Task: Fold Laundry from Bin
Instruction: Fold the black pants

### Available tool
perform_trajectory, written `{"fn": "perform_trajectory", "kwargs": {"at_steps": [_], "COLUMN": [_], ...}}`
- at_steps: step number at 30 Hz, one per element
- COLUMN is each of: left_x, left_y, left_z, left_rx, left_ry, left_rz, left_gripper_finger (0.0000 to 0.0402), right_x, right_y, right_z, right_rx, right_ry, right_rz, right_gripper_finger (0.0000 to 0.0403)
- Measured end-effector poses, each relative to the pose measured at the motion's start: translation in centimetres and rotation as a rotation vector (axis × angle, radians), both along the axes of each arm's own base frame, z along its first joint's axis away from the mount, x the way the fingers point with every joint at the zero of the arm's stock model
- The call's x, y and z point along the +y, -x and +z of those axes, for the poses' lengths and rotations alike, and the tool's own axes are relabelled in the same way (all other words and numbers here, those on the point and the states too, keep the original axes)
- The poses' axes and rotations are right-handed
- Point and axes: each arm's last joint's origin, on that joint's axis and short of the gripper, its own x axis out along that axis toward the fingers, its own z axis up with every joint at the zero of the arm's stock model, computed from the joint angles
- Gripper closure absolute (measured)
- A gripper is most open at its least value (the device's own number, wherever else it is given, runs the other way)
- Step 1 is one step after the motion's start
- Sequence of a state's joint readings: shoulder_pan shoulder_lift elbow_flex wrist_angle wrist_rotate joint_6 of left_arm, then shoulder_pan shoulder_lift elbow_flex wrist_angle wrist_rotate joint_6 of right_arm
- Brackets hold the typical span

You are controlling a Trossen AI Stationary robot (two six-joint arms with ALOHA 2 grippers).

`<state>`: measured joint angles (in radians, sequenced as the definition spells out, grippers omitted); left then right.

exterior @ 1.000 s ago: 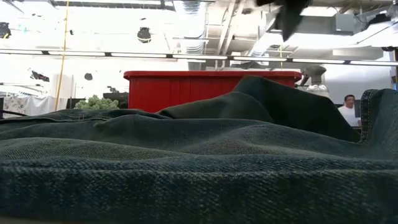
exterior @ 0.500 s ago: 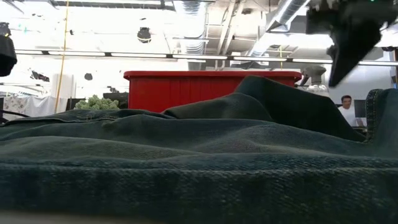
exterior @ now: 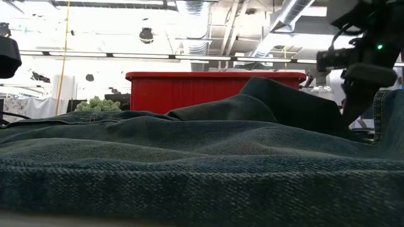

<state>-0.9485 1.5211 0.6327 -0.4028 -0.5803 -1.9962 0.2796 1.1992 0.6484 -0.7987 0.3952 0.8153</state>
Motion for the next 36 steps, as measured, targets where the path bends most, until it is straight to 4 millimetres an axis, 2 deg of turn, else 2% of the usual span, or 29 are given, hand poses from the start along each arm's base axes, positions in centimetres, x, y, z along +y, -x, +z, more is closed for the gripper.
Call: {"fn": "perform_trajectory", "kwargs": {"at_steps": [2, 4, 7, 10, 15, 19, 22, 24, 27, 32, 36], "left_x": [0.0, 0.0, 0.0, -0.1, -0.2, -0.3, -0.4, -0.5, -0.5, -0.5, -0.5], "left_y": [0.0, 0.0, 0.1, 0.2, 0.3, 0.6, 0.8, 1.0, 1.1, 1.1, 1.1], "left_z": [0.0, 0.0, -0.1, -0.1, -0.1, -0.1, -0.1, -0.1, -0.1, -0.1, -0.1], "left_rx": [0.011, 0.022, 0.026, 0.023, 0.026, 0.027, 0.030, 0.031, 0.030, 0.032, 0.032], "left_ry": [-0.003, -0.003, -0.004, -0.008, -0.016, -0.022, -0.019, -0.016, -0.016, -0.019, -0.018], "left_rz": [-0.014, -0.025, -0.031, -0.036, -0.050, -0.062, -0.057, -0.050, -0.051, -0.054, -0.053], "left_gripper_finger": [0.0297, 0.0297, 0.0297, 0.0297, 0.0297, 0.0297, 0.0297, 0.0297, 0.0297, 0.0297, 0.0297], "right_x": [-0.4, -0.7, -0.5, 0.2, 0.4, -1.0, -2.8, -4.3, -6.6, -10.4, -13.4], "right_y": [-0.4, -0.8, -1.6, -2.5, -2.6, -1.5, -0.3, 0.6, 1.5, 1.2, 0.8], "right_z": [-0.3, -0.1, 1.7, 5.2, 12.9, 18.3, 20.7, 21.0, 20.1, 16.1, 12.8], "right_rx": [-0.035, -0.048, -0.061, -0.086, -0.117, -0.162, -0.162, -0.107, -0.014, 0.080, 0.035], "right_ry": [-0.032, -0.107, -0.239, -0.324, -0.330, -0.317, -0.273, -0.262, -0.294, -0.457, -0.584], "right_rz": [-0.024, -0.037, 0.005, 0.077, 0.139, 0.098, 0.004, -0.086, -0.219, -0.235, -0.220], "right_gripper_finger": [0.0385, 0.0386, 0.0386, 0.0386, 0.0386, 0.0386, 0.0386, 0.0386, 0.0386, 0.0386, 0.0386]}}
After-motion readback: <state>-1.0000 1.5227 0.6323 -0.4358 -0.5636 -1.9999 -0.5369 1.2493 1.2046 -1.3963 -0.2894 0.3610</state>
